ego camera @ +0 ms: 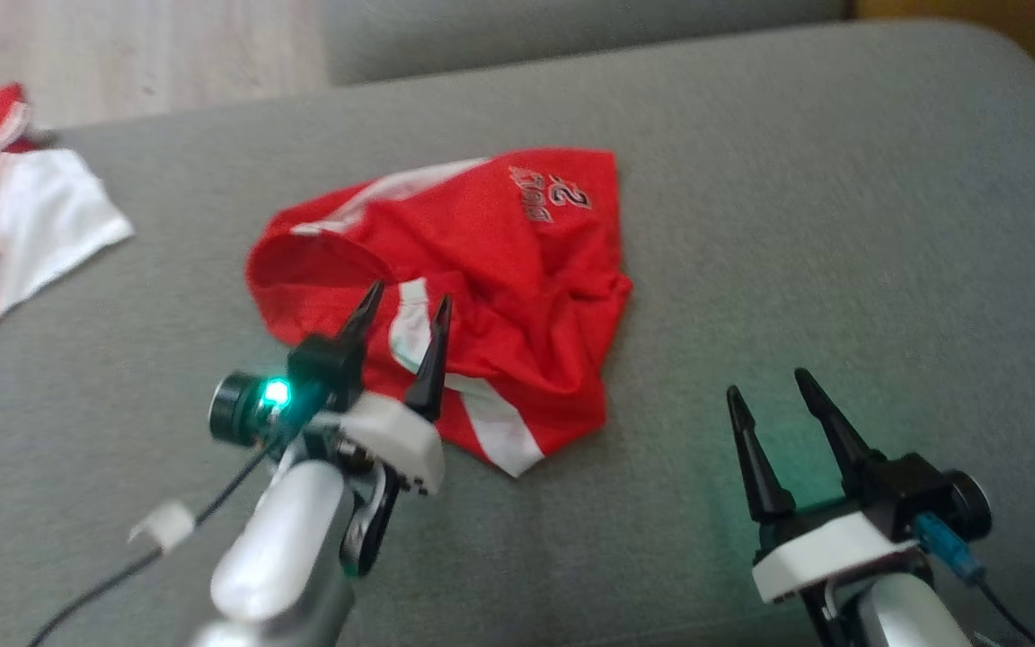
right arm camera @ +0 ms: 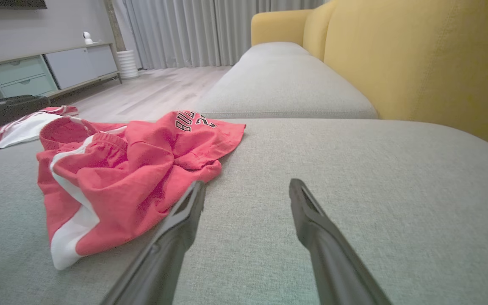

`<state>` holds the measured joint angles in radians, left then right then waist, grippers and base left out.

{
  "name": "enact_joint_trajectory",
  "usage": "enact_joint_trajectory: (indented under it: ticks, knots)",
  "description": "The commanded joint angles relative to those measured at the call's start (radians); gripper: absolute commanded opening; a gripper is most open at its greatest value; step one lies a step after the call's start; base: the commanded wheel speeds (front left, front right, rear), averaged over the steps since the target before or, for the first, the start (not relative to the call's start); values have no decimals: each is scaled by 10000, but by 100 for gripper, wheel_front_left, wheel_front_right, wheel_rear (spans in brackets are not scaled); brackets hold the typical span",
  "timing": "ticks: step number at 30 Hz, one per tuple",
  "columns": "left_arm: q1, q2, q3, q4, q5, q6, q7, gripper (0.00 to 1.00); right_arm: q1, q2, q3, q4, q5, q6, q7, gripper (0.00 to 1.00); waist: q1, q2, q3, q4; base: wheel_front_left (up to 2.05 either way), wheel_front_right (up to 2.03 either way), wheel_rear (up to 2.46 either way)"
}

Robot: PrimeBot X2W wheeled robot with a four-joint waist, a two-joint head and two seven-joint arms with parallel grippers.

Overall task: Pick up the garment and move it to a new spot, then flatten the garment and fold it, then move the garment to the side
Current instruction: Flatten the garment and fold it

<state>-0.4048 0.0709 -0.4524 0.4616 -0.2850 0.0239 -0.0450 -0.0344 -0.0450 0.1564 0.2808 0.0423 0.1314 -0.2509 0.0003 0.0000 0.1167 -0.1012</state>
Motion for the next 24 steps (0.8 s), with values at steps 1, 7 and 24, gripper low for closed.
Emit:
enact_joint_trajectory:
  ticks: [1,7,24]
  knots:
    - [-498,6,210,-50,127,-62,64,100,-338,-52,272,-328,9,-7,-109,100,-3,0,503,-475,0,0,0]
    - [-2003,266,-11,1468,501,-267,565,100,-604,-52,356,-295,89,-7,-109,100,-3,0,1053,-874,0,0,0]
    - [-2746,931,-953,2881,746,-1115,2910,14,-517,-52,394,-193,344,-7,-109,100,-3,0,957,-749,0,0,0]
